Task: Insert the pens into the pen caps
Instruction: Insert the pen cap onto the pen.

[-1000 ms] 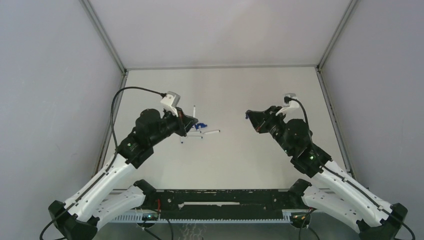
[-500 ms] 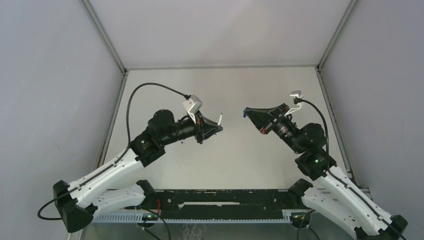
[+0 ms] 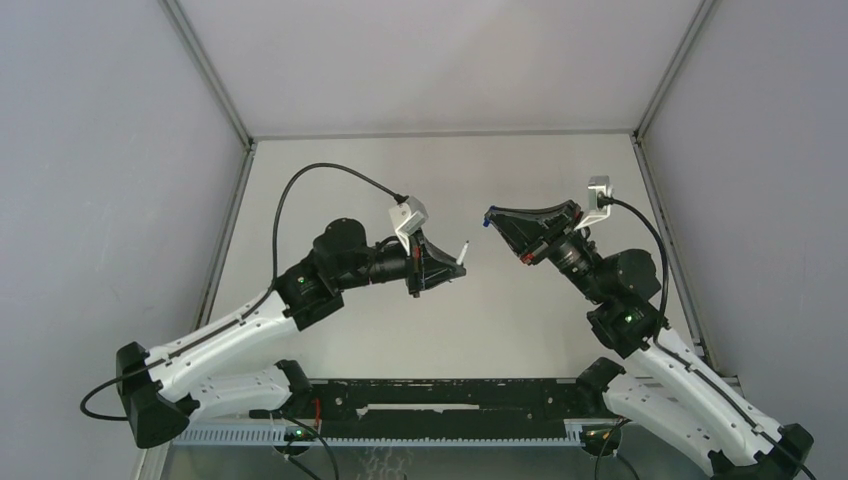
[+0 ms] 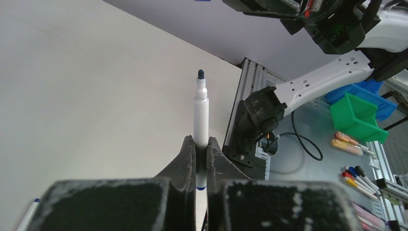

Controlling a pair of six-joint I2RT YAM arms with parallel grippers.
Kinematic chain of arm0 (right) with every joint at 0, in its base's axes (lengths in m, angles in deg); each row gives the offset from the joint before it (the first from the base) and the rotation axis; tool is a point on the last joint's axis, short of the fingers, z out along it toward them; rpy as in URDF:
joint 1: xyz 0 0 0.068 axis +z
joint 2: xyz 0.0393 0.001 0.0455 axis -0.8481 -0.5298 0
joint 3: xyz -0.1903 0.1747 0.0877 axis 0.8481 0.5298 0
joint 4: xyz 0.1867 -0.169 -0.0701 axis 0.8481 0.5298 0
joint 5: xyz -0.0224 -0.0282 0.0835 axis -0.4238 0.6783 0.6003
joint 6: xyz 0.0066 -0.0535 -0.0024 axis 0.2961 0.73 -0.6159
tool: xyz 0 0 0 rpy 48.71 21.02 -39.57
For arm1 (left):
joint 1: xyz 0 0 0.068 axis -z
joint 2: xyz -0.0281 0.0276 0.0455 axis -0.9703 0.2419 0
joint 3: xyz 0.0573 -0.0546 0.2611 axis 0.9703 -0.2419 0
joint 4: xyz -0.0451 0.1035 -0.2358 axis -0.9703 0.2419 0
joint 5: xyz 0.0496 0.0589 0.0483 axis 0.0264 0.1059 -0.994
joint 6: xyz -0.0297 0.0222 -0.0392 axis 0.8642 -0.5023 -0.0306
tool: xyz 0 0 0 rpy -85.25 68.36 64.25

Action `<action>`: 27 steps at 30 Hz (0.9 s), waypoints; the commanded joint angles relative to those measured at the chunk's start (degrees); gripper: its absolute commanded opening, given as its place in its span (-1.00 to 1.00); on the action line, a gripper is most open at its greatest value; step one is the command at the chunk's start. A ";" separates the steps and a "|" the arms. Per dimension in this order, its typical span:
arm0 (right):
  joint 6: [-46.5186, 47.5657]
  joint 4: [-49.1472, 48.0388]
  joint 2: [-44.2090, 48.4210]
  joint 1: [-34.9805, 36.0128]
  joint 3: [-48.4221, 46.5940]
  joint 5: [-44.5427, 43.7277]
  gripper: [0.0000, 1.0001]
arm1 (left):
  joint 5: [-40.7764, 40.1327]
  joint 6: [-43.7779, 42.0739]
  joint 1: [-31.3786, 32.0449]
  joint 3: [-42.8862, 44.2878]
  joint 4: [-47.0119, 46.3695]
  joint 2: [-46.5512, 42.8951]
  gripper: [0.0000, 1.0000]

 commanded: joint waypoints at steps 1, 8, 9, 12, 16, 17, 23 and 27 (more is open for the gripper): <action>-1.04 -4.94 -0.74 0.51 -0.25 1.95 -1.00 | 2.19 -0.65 0.36 4.17 -2.87 -0.01 -1.00; -1.91 -6.13 -2.01 0.90 -0.24 4.35 -1.00 | 2.64 -0.71 0.46 4.41 -2.88 0.63 -1.00; -2.09 -6.32 -2.22 0.87 -0.26 4.89 -1.00 | 2.60 -0.71 0.45 4.44 -2.88 0.61 -1.00; -2.40 -6.76 -2.62 0.89 -0.26 6.13 -1.00 | 2.48 -0.66 0.45 4.30 -2.88 0.71 -1.00; -2.59 -7.02 -2.90 0.96 -0.26 7.25 -1.00 | 2.39 -0.53 0.48 4.38 -2.83 0.79 -1.00; -2.66 -6.97 -2.99 0.95 -0.26 7.48 -1.00 | 2.35 -0.53 0.45 4.32 -2.87 0.81 -1.00; -2.58 -6.02 -2.96 0.95 -0.24 7.65 -1.00 | 2.16 -0.45 0.50 4.47 -2.88 0.80 -1.00; -2.54 -5.67 -3.05 1.04 -0.25 7.91 -1.00 | 2.22 -0.45 0.46 4.44 -2.88 0.72 -1.00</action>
